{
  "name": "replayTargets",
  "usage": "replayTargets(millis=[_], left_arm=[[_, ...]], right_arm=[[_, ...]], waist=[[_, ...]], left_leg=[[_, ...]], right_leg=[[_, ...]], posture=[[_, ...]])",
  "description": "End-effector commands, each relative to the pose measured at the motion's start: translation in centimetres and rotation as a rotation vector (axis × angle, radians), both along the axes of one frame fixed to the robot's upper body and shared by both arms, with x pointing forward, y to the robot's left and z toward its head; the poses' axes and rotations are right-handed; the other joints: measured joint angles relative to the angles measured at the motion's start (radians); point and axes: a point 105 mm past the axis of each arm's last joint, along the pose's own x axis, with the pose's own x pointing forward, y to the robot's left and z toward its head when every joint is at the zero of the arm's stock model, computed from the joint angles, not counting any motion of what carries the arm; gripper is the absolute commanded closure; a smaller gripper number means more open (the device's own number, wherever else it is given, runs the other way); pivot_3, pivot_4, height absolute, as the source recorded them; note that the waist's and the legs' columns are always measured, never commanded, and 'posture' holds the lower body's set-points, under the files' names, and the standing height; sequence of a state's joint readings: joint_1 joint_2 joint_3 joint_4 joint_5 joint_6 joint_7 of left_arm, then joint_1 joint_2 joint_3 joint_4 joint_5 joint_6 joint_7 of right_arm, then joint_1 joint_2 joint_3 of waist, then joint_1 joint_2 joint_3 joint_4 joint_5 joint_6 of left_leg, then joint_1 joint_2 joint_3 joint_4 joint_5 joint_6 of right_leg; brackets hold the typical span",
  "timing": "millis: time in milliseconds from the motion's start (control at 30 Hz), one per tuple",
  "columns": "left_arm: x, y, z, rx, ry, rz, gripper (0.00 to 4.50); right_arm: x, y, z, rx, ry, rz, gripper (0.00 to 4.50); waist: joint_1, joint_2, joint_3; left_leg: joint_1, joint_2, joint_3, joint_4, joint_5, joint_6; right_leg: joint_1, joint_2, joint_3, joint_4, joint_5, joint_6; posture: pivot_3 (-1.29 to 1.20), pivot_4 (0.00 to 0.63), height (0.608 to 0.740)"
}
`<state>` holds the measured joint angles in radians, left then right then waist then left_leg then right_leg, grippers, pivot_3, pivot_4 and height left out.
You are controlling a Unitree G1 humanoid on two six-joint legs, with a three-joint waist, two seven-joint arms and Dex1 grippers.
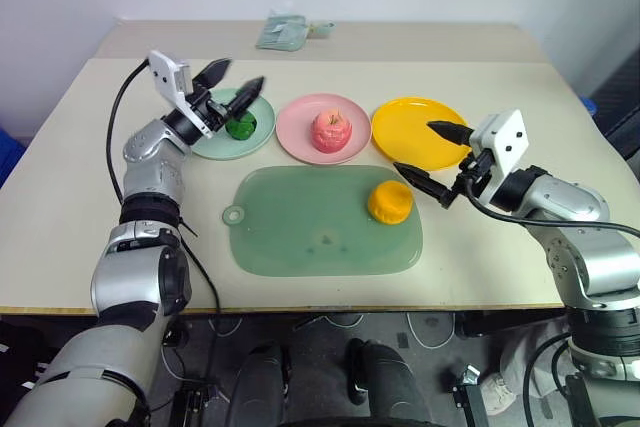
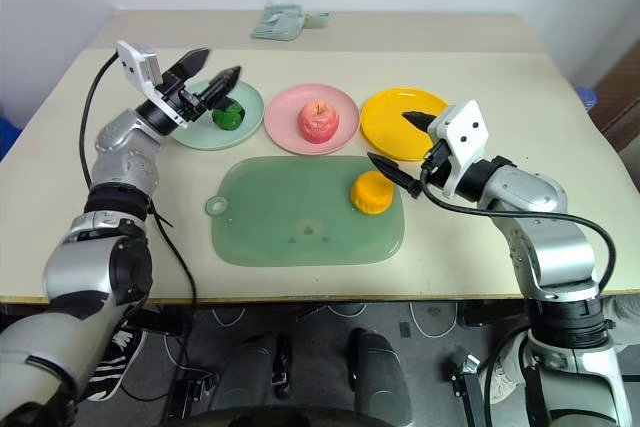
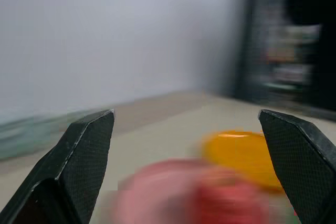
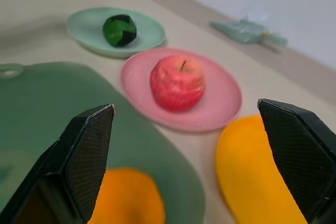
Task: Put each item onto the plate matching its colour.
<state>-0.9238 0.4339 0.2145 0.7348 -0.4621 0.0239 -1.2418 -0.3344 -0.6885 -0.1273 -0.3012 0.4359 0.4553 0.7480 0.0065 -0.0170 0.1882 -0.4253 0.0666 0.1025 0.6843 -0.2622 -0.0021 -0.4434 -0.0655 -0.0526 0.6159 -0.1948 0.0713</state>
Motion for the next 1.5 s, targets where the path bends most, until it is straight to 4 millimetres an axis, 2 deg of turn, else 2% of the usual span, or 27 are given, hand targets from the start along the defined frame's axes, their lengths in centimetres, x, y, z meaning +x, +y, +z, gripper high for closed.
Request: replayTargets(millis=[33, 233, 367, 467, 600, 833, 933, 1033, 1100, 1133, 1233, 1333, 1400, 1500], left_arm=[[-3.6, -0.1, -0.4, 0.096, 0.073, -0.231, 0.02], [-6.0, 0.4, -2.4, 0.270, 0.087, -0.300, 0.02], [-6.2, 0.8, -3.2, 0.288, 0.119, -0.288, 0.02], [-6.2, 0.4, -3.7, 0.285, 0.123, -0.278, 0.02], [-6.5, 0.1, -3.2, 0.272, 0.127, -0.291, 0.02], [-6.9, 0.7, -3.0, 0.274, 0.113, -0.255, 0.02], [-6.4, 1.3, -2.7, 0.235, 0.120, -0.184, 0.02], [-6.6, 1.4, -3.0, 0.221, 0.126, -0.170, 0.02], [-6.8, 1.4, -3.3, 0.225, 0.122, -0.166, 0.02], [-6.8, 1.4, -3.4, 0.226, 0.122, -0.163, 0.00], [-6.2, 2.7, -3.1, 0.225, 0.122, -0.108, 0.00], [-5.5, 3.4, -2.7, 0.221, 0.094, -0.059, 0.00], [-4.8, 3.2, -2.2, 0.187, 0.055, -0.025, 0.00], [-3.7, 2.5, -1.4, 0.107, 0.016, 0.022, 0.00]], right_arm=[[-1.0, 0.7, 0.6, -0.014, -0.010, 0.061, 0.00], [-0.1, 0.2, -1.7, -0.037, 0.070, 0.021, 0.00], [0.6, 0.7, -2.8, -0.002, 0.148, 0.007, 0.00], [0.5, 1.5, -3.2, 0.019, 0.192, 0.038, 0.00], [0.3, 2.3, -3.8, 0.039, 0.243, 0.069, 0.00], [1.1, 2.5, -5.1, -0.035, 0.270, 0.065, 0.00], [1.2, 2.4, -6.3, -0.096, 0.282, 0.067, 0.00], [1.4, 2.4, -6.7, -0.087, 0.300, 0.066, 0.00], [1.6, 2.6, -6.2, -0.047, 0.304, 0.061, 0.00], [1.7, 2.7, -6.0, -0.031, 0.309, 0.066, 0.56], [1.8, 2.8, -4.7, 0.004, 0.271, 0.076, 1.50], [2.5, 2.6, -2.9, 0.080, 0.217, 0.059, 1.50], [4.5, 1.2, -0.9, 0.128, 0.107, -0.077, 1.50], [7.2, -1.6, 0.7, 0.197, 0.043, -0.287, 1.50]], waist=[[-0.016, 0.000, 0.000], [-0.015, 0.000, 0.000], [-0.015, 0.000, 0.000], [-0.015, 0.000, 0.000], [-0.015, 0.000, 0.000], [-0.017, 0.000, 0.000], [-0.016, 0.000, 0.000], [-0.017, 0.000, 0.000], [-0.017, 0.000, 0.000], [-0.017, 0.000, 0.000], [-0.016, 0.000, 0.000], [-0.016, 0.000, 0.000], [-0.016, 0.000, 0.000], [-0.010, 0.000, 0.000]], left_leg=[[0.001, 0.001, 0.000, -0.001, 0.000, 0.000], [0.001, 0.001, -0.002, 0.000, 0.000, -0.001], [0.001, 0.000, -0.001, 0.000, 0.000, -0.001], [0.001, 0.001, -0.001, 0.000, 0.000, -0.001], [0.000, 0.001, -0.001, 0.000, 0.000, -0.001], [0.001, 0.001, -0.001, 0.000, 0.000, -0.001], [0.000, 0.001, -0.002, 0.000, 0.000, -0.001], [0.000, 0.001, -0.001, 0.000, 0.000, -0.001], [0.000, 0.001, -0.001, 0.000, 0.000, -0.001], [0.000, 0.001, -0.001, 0.000, 0.000, -0.001], [0.000, 0.001, -0.001, 0.000, 0.000, -0.001], [0.000, 0.001, -0.001, 0.000, 0.000, -0.001], [0.000, 0.001, -0.001, 0.000, 0.000, -0.001], [0.000, 0.000, -0.001, 0.000, 0.001, -0.001]], right_leg=[[0.000, 0.001, 0.000, 0.001, 0.000, 0.000], [0.000, 0.001, 0.000, 0.004, 0.000, -0.001], [0.000, 0.000, 0.000, 0.003, -0.002, -0.004], [0.000, 0.000, 0.000, 0.003, -0.002, -0.003], [-0.001, 0.000, 0.000, 0.003, -0.001, -0.001], [-0.001, 0.000, 0.000, 0.003, -0.001, -0.001], [-0.001, 0.000, 0.000, 0.003, -0.001, -0.001], [-0.001, 0.000, 0.000, 0.003, -0.001, -0.001], [-0.001, 0.000, 0.000, 0.003, -0.001, -0.001], [-0.001, 0.000, 0.000, 0.003, -0.001, -0.001], [-0.001, 0.001, 0.000, 0.003, -0.001, -0.001], [-0.001, 0.000, 0.000, 0.003, -0.001, -0.001], [-0.001, 0.000, 0.000, 0.003, 0.000, -0.001], [-0.001, 0.000, 0.000, 0.003, 0.000, -0.001]], posture=[[0.00, 0.150, 0.740], [0.00, 0.150, 0.740], [0.00, 0.150, 0.740], [0.00, 0.150, 0.740], [0.00, 0.150, 0.740], [0.00, 0.150, 0.740], [0.00, 0.150, 0.740], [0.00, 0.150, 0.740], [0.00, 0.150, 0.740], [0.00, 0.150, 0.740], [0.00, 0.150, 0.740], [0.00, 0.150, 0.740], [0.00, 0.150, 0.740], [0.00, 0.150, 0.740]])
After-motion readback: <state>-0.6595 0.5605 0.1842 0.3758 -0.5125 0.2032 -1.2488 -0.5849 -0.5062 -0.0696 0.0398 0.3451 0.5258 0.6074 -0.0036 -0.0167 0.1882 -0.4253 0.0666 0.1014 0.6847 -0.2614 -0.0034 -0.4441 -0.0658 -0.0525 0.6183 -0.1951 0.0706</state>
